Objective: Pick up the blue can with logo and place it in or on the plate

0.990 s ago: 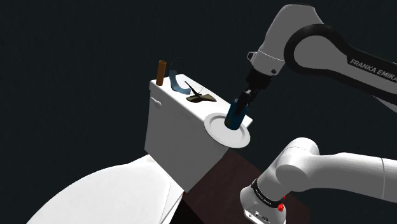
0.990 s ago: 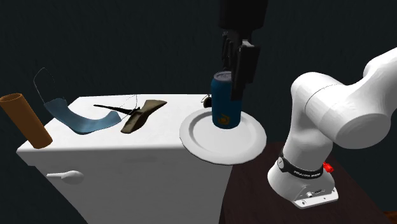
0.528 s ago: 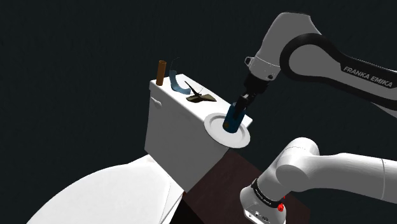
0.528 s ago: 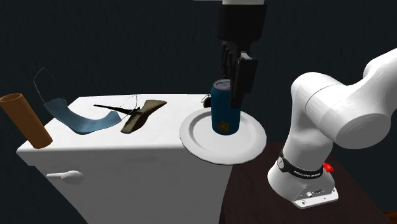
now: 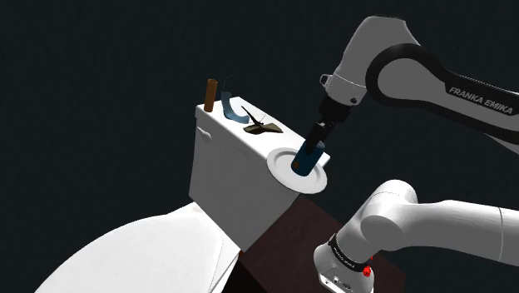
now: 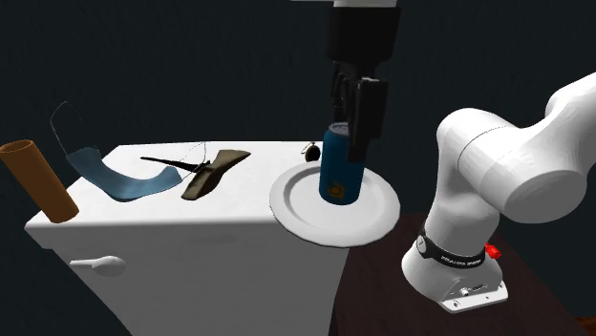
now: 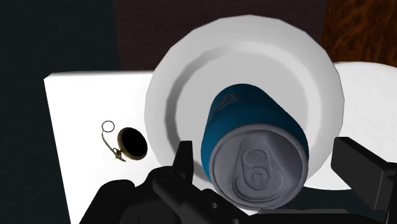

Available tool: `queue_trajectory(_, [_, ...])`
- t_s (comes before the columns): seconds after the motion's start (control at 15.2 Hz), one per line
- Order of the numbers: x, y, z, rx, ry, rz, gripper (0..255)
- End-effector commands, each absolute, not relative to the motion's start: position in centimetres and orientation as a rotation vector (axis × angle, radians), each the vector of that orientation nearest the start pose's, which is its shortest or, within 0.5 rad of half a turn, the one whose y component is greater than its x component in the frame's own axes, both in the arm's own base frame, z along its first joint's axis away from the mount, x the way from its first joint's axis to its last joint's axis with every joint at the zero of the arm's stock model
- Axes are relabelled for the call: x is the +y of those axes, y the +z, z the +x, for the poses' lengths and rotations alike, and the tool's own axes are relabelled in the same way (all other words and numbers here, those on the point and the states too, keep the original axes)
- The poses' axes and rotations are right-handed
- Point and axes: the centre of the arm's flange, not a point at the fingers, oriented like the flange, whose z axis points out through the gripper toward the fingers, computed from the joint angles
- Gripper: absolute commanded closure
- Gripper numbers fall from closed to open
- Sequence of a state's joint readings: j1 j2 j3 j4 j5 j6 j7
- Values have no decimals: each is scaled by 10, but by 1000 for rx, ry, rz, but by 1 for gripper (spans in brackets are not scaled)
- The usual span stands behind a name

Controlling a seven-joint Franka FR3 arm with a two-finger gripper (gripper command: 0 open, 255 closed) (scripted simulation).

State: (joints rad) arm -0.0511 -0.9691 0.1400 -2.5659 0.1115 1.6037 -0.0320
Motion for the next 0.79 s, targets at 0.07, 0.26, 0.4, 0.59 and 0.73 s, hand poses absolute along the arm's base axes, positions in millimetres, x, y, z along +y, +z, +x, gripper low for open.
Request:
queue_trajectory(0.07, [43, 556, 261, -90, -4, -3144, 0])
queue_trajectory(0.26, [44, 593, 261, -90, -4, -3144, 0])
queue_trajectory(0.4, [44, 593, 261, -90, -4, -3144, 0])
queue_trajectory(0.59, [44, 593, 261, -90, -4, -3144, 0])
queue_trajectory(0.73, [44, 593, 261, -90, -4, -3144, 0])
